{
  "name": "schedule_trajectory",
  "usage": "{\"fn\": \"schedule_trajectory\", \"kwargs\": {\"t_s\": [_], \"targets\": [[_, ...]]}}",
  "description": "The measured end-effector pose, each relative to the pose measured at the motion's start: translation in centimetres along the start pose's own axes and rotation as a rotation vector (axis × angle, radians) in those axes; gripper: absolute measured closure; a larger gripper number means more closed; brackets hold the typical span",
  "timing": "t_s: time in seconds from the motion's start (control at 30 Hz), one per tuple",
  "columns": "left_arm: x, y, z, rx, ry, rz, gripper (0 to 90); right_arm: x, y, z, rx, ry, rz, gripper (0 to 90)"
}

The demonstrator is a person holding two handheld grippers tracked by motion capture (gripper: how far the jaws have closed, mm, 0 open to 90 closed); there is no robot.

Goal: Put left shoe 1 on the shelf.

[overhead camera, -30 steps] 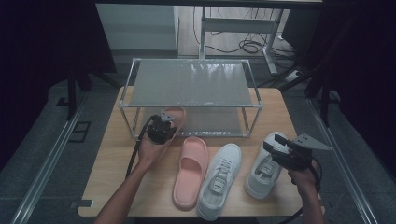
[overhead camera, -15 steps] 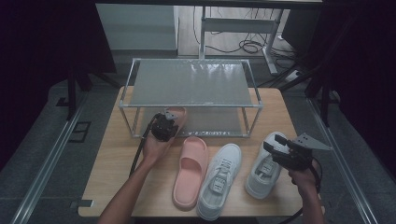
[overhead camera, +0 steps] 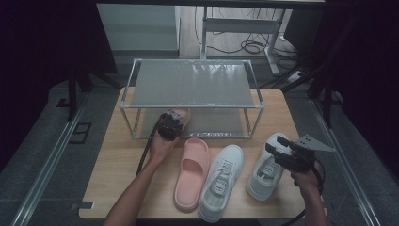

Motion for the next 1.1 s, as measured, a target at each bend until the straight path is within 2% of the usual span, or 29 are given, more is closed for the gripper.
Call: {"fn": "schedule_trajectory", "kwargs": {"t_s": [0.1,0.2,0.23,0.27,0.3,0.33,0.37,0.47,0.5,0.57,0.77,0.8,0.83,0.9,0.97,1.03,1.07,1.1], "targets": [[0.1,-0.5,0.0,0.005,0.014,0.018,82.7,0.0,0.1,0.0,-0.001,-0.001,0.001,41.2],[0.1,-0.8,-0.1,0.015,0.009,0.007,78.9,0.0,0.1,0.0,-0.002,-0.001,0.001,41.2],[0.1,-0.4,-0.1,0.006,0.025,0.052,67.2,0.0,0.1,0.0,0.000,-0.001,0.000,41.2],[0.1,-0.4,-0.1,0.006,0.025,0.052,61.6,0.0,0.1,0.0,0.000,-0.001,0.000,41.2],[0.2,-0.1,-0.1,-0.005,0.032,0.053,61.6,0.0,0.1,0.0,-0.001,-0.001,0.000,41.2],[0.3,0.1,-0.2,-0.002,0.033,0.070,56.9,0.0,0.1,0.0,-0.001,0.000,-0.001,41.2],[0.3,0.3,-0.3,0.003,0.036,0.052,51.2,0.0,0.2,0.0,-0.004,-0.002,0.000,41.2],[0.3,1.0,-0.8,0.006,0.012,0.045,48.5,0.0,0.2,0.0,-0.005,-0.001,-0.001,41.2],[-0.6,1.1,-1.2,0.001,0.120,-0.003,48.5,0.0,0.2,0.1,-0.005,-0.001,0.000,41.2],[-0.7,1.9,-2.1,-0.003,0.111,-0.020,47.4,0.1,0.2,0.1,-0.005,0.000,0.000,41.2],[-0.6,3.2,-3.9,-0.028,0.110,-0.049,51.4,0.1,0.1,0.1,-0.003,0.000,0.000,41.2],[-0.6,3.5,-4.2,-0.038,0.111,-0.053,53.7,0.1,0.1,0.1,-0.003,0.000,0.000,41.2],[-0.6,3.8,-4.5,-0.048,0.108,-0.056,60.0,0.1,0.1,0.1,-0.003,0.002,-0.001,41.2],[-0.6,4.3,-5.1,-0.071,0.099,-0.060,63.0,0.2,0.0,0.1,-0.003,0.002,0.000,41.2],[-0.4,4.8,-5.8,-0.078,0.096,-0.061,71.2,0.2,0.0,0.1,-0.002,0.003,0.001,41.2],[-0.3,5.1,-6.7,-0.081,0.099,-0.073,73.7,0.2,0.0,0.1,-0.003,0.002,0.001,41.2],[-0.3,5.3,-7.4,-0.076,0.101,-0.086,78.4,0.2,0.0,0.1,-0.002,0.002,0.000,41.2],[-0.3,5.3,-7.4,-0.076,0.101,-0.086,80.7,0.2,0.0,0.1,-0.002,0.002,0.000,41.2]]}}
Point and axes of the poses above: each handheld gripper's, and its own axes: y roughly backward along the jaws, z roughly out of its top, x roughly to its left, the point moved 3 cm from there along -y, roughly forward along the jaws, and after that the axes turned 14 degrees about x, right-handed, at the moved point
